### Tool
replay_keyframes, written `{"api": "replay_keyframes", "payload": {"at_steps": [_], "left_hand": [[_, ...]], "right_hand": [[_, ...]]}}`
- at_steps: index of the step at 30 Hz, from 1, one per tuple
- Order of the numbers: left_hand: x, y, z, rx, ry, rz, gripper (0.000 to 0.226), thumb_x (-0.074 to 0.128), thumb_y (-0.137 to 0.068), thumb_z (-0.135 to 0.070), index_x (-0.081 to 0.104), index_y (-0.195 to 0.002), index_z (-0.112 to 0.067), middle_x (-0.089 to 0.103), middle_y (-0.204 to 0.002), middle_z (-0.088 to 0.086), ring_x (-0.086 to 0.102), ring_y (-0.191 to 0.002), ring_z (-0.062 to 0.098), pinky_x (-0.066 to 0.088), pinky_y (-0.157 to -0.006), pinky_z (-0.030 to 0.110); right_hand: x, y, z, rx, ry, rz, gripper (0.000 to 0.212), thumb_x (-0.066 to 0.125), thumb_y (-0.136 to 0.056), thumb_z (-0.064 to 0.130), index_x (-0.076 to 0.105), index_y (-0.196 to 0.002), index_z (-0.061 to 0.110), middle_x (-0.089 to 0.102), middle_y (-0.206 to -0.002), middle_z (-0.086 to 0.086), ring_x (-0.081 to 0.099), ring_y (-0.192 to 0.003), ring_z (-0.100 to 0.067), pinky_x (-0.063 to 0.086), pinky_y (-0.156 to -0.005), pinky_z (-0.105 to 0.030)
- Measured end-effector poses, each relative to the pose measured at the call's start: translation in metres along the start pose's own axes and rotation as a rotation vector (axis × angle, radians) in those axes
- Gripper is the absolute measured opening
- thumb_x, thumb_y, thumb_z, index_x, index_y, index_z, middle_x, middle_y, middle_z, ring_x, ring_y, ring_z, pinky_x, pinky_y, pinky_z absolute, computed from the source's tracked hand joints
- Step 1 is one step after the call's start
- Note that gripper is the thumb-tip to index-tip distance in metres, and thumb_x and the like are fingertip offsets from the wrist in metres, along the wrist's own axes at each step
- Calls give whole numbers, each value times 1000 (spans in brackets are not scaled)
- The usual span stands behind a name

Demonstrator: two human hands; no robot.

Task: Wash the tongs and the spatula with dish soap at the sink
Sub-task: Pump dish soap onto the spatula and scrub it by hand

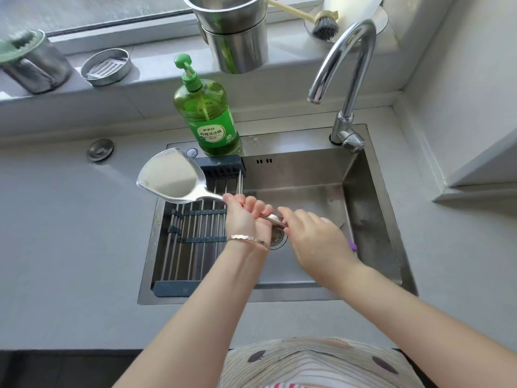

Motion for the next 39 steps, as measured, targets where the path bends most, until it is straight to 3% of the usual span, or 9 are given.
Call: {"api": "replay_keyframes", "payload": {"at_steps": [3,6,12,16,23,26,32,36,39], "left_hand": [[-5,-6,-15,55,53,0,50,24,-99,-46,28,-57,-17,22,-36,-8,19,-28,7,20,-35,13],[-4,-3,-9,72,19,18,49,23,-99,-45,28,-58,-18,22,-35,-8,19,-28,7,20,-35,13],[8,10,1,118,-132,146,47,21,-100,-42,27,-60,-18,24,-37,-9,21,-31,7,22,-36,16],[9,13,3,130,-184,203,46,21,-100,-40,27,-60,-18,25,-37,-10,22,-31,5,23,-36,15],[7,10,1,140,-205,211,46,20,-101,-39,25,-60,-18,23,-38,-10,21,-31,6,21,-35,15],[6,9,4,125,-223,220,47,20,-101,-40,25,-60,-18,23,-38,-10,21,-31,5,21,-36,15],[-1,0,7,33,-261,204,47,22,-101,-39,29,-60,-17,26,-38,-10,24,-31,5,26,-37,16],[-7,7,16,-24,-629,237,9,40,-98,-20,47,-103,-17,46,-68,-1,47,-60,10,40,-61,24],[-20,24,36,-256,-917,376,29,52,-82,-19,47,-110,-21,46,-79,4,47,-67,14,42,-69,31]], "right_hand": [[-16,1,-15,60,-75,164,55,15,-102,39,63,-107,12,65,-82,-2,64,-68,-24,46,-48,-30],[-19,-7,-18,183,-182,473,42,20,-100,44,51,-100,15,61,-91,-5,59,-89,-30,44,-69,-36],[-13,-27,-8,619,-771,647,51,34,-93,43,50,-57,10,48,-44,-1,41,-38,-17,37,-45,-24],[-14,-23,-5,770,-1059,770,41,29,-91,28,45,-58,10,38,-34,3,29,-30,-11,25,-39,-19],[-16,-15,0,533,-955,611,43,39,-96,39,49,-68,7,40,-52,-4,34,-47,-17,30,-44,-23],[-13,-14,-1,624,-943,601,52,30,-98,37,41,-54,11,38,-45,0,33,-40,-15,28,-41,-20],[-9,-10,-1,841,-1103,730,39,24,-94,19,46,-63,8,41,-33,6,31,-29,-9,25,-36,-15],[0,-6,-3,868,-1115,511,47,20,-100,21,48,-66,7,43,-39,2,34,-32,-10,26,-39,-18],[4,-6,-8,698,-923,343,50,20,-103,32,48,-64,19,47,-52,5,42,-47,-9,33,-51,-23]]}}
Point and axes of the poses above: each hand's wrist, its own y-axis away from the middle knuckle, its own x-axis out of the palm, z = x × y, the point moved 2 cm from there along -y, towards the middle knuckle
